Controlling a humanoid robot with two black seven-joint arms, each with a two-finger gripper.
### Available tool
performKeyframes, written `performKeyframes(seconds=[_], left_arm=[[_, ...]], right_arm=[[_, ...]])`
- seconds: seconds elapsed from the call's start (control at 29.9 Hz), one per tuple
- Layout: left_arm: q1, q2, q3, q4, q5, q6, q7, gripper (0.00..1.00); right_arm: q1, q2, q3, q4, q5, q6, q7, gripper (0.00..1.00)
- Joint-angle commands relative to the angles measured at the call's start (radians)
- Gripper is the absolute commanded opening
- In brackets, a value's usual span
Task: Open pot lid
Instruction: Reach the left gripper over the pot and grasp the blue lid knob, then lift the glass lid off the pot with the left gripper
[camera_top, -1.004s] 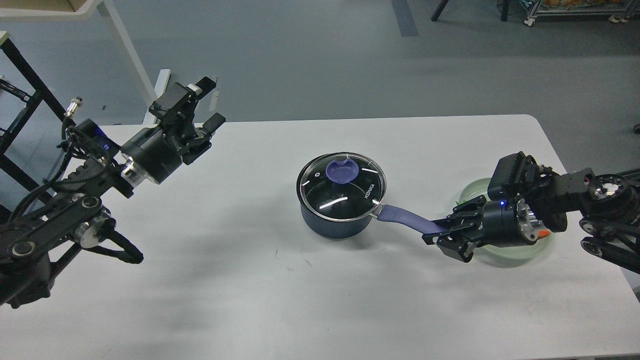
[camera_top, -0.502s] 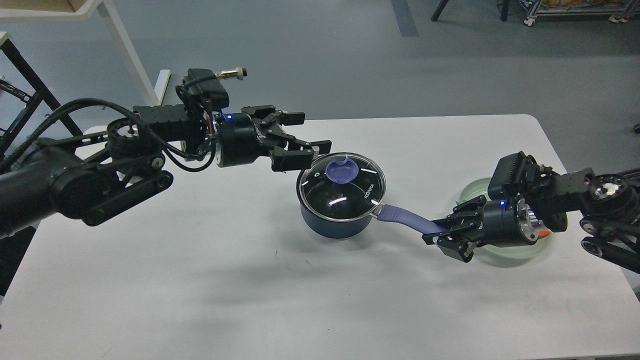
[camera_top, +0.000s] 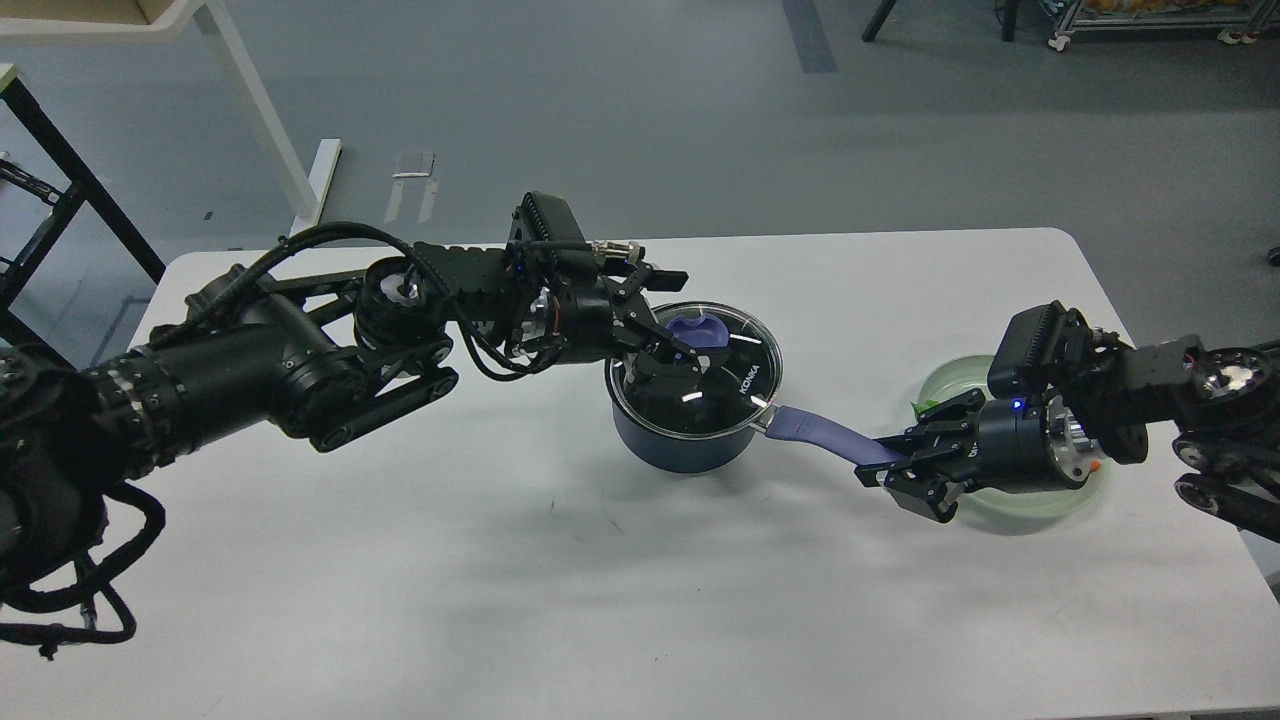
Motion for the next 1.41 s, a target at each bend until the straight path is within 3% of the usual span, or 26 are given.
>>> performKeyframes(seconds=[0.0, 0.94, 1.0, 1.1, 1.27, 1.37], left_arm=[[-0.005, -0.03, 0.013, 0.054, 0.002, 0.004, 0.0, 0.99], [0.049, -0.076, 0.033, 0.104, -0.017, 0.013, 0.0, 0.96], [0.049, -0.084, 0.035, 0.114, -0.046, 0.035, 0.0, 0.9], [0.05, -0.088, 0.035, 0.13, -0.07, 0.05, 0.0, 0.73], [0.049, -0.087, 0.056, 0.134, -0.072, 0.072, 0.0, 0.34], [0.047, -0.087, 0.078, 0.132, -0.075, 0.075, 0.0, 0.33]], right_arm=[[0.0, 0.0, 0.0, 0.001, 0.0, -0.001, 0.0, 0.3], [0.0, 0.0, 0.0, 0.001, 0.003, -0.001, 0.0, 0.31], [0.0, 0.0, 0.0, 0.001, 0.003, -0.001, 0.0, 0.32], [0.0, -0.002, 0.0, 0.001, 0.003, -0.001, 0.0, 0.32], [0.0, -0.003, 0.0, 0.001, 0.003, -0.008, 0.0, 0.32], [0.0, -0.008, 0.0, 0.001, 0.004, -0.008, 0.0, 0.32]])
